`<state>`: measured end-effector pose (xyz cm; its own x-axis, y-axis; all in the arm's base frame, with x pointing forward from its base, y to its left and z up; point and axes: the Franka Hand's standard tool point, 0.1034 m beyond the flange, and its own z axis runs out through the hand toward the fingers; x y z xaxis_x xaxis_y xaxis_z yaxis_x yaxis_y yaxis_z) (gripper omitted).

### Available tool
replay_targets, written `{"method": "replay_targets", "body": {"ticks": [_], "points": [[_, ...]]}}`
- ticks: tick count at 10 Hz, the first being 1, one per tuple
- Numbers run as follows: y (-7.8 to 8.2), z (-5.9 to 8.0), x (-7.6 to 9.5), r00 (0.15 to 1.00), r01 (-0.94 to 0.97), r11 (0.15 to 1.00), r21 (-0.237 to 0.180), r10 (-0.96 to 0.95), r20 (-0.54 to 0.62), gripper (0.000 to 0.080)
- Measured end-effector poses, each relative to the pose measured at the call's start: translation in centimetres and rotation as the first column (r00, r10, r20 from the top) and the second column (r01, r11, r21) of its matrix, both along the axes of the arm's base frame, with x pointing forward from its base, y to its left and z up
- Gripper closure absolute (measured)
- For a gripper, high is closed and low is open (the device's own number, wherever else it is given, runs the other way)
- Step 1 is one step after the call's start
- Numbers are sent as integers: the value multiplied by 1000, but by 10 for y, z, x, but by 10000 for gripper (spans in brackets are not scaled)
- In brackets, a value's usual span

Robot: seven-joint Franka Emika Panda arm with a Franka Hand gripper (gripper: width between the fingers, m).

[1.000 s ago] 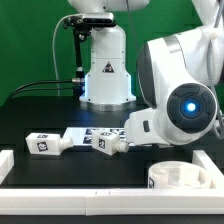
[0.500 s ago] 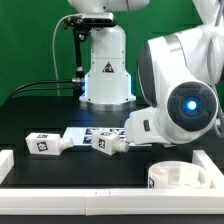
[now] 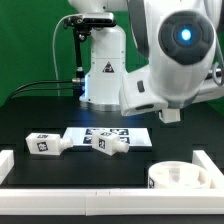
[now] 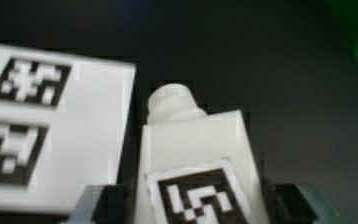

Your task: Assemble stool

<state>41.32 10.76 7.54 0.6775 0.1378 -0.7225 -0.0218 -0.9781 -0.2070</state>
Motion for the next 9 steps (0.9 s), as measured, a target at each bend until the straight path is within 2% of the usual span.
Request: {"method": "replay_targets", "body": {"ticks": [1,3,4,5,6,8,9], "points": [[-2,0,-1,998,7,1000,-11,-6,58,478],[-5,1,8,981,23,999,-23,-18,193,476],[-11,17,20,972,3,1000,-6,-1,234,476],[-18,42,53,948,-19,1000,19,12,317,476],[-21,59,79,926,-34,999,35,18,378,476],[-17,67,103,868,12,1000,25,-23,495,476],[-20,65,100,832,20,1000,18,-27,554,476]]}}
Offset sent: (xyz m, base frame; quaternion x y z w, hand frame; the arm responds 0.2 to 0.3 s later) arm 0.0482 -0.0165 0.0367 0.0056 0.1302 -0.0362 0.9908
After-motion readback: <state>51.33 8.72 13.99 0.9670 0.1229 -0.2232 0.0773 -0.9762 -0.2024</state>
